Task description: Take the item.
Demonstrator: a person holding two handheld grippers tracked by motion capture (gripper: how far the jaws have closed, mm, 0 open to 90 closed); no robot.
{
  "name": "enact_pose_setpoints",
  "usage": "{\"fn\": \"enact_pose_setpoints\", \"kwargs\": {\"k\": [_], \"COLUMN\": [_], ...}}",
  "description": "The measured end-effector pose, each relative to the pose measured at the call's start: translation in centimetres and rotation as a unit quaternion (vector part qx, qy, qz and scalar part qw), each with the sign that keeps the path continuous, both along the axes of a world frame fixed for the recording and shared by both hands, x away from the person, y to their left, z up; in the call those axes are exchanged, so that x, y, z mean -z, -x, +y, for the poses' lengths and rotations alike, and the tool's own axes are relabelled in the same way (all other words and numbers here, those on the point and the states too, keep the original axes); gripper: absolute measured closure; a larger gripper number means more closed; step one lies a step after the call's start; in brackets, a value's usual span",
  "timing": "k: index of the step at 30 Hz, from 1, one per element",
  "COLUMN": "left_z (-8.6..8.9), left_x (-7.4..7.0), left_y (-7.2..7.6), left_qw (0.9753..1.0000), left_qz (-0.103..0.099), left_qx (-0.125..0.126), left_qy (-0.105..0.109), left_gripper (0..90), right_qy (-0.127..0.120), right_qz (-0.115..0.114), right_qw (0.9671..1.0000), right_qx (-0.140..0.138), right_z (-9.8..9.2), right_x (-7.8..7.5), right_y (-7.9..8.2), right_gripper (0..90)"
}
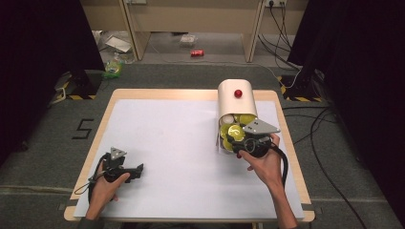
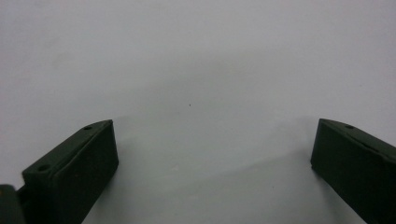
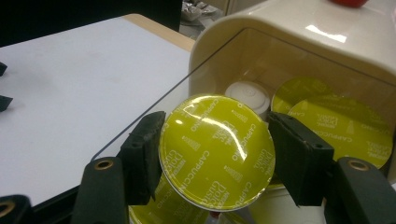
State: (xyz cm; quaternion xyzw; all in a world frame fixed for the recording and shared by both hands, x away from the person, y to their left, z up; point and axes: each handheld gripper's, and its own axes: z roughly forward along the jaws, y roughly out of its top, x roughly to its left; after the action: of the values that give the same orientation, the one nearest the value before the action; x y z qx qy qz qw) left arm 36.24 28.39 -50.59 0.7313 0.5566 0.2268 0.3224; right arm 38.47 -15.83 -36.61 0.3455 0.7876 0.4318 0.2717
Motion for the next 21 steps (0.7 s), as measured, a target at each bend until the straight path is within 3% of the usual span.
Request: {"fn": "enact_pose_setpoints", "kwargs": {"k": [21], "left_z": [0.0], "left_x": [0.0], "left_y": [0.0], "left_qw": [1.0000], "left_qz": [0.000], "left_qx": [0.000], "left_qy": [0.001], "left_gripper": [0.0], "right_qy": [-0.017], "right_qz": [-0.013], "right_qw": [0.9998], "right_qx": [0.000], "right_z": [-0.2], "right_x": [-1.5], "right_y": [0.8], "right_gripper": [39.4]}}
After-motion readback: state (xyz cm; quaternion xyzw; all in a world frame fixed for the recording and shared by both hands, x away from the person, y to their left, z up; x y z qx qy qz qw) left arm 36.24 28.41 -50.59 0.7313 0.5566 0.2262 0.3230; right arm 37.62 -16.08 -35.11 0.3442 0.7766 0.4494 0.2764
